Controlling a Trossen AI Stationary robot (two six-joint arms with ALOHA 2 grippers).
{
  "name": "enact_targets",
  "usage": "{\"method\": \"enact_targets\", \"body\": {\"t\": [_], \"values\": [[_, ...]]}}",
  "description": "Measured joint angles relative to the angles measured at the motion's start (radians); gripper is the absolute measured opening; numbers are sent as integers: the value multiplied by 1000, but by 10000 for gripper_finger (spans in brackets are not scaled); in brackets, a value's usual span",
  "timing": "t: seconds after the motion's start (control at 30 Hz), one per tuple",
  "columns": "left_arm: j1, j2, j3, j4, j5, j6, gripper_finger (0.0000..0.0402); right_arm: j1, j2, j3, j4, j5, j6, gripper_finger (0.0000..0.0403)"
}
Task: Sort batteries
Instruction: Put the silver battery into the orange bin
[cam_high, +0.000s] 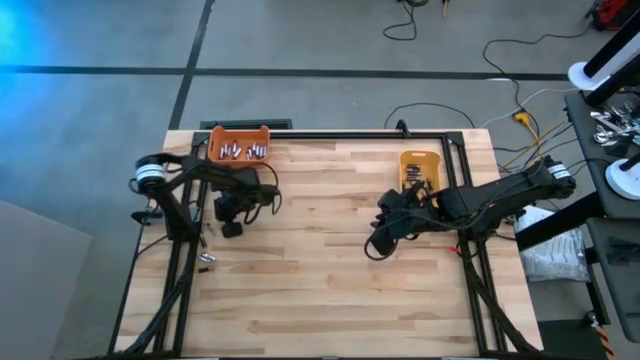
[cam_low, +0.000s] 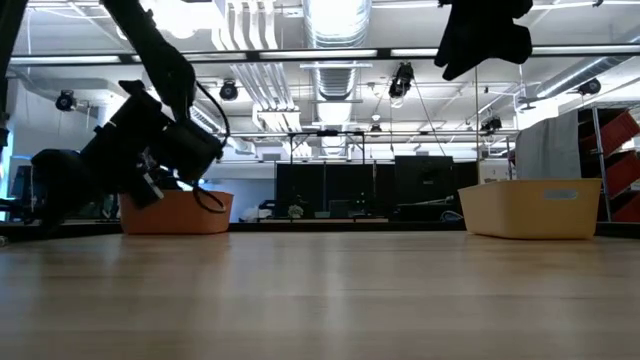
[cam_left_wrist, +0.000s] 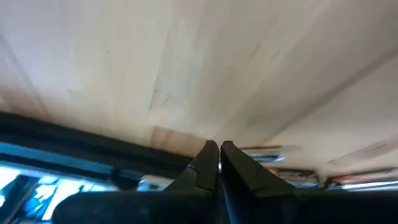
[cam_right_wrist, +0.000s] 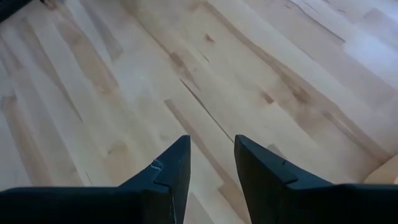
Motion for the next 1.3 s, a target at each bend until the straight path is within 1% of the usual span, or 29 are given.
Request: {"method": "enact_targets", "body": {"t": [0.13,0.33,0.37,0.5,0.57,0.67,0.73,0.87,1.0,1.1,1.17,1.3], "values": [[-1,-57,-16,30,41,-19,0,5,0,0,1,0,0,124],[-3,-73,-35,31,72,-54,0,5,0,0,-4,0,0,130],[-3,-73,-38,32,60,-67,0,5,0,0,-5,0,-1,130],[-4,-88,-60,30,-93,-167,0,5,0,-2,-21,0,-3,122],[-9,-112,-96,29,-136,-199,0,5,0,-5,-24,1,-3,117],[-14,-142,-111,19,-97,-195,0,5,0,-10,-25,1,-3,111],[-16,-156,-94,32,-99,-196,0,5,0,-15,-24,1,-1,107],[-14,-160,-103,9,-98,-213,0,5,0,-24,-25,1,8,101],[-10,-140,-106,8,-104,-224,0,5,0,-30,-23,1,17,95],[-7,-103,-103,10,-132,-234,0,5,0,-35,-19,1,16,90],[-7,-74,-100,11,-152,-209,0,5,0,-37,-20,1,16,87],[-9,-17,-98,12,-154,-198,0,4,0,-38,-19,1,16,81]]}}
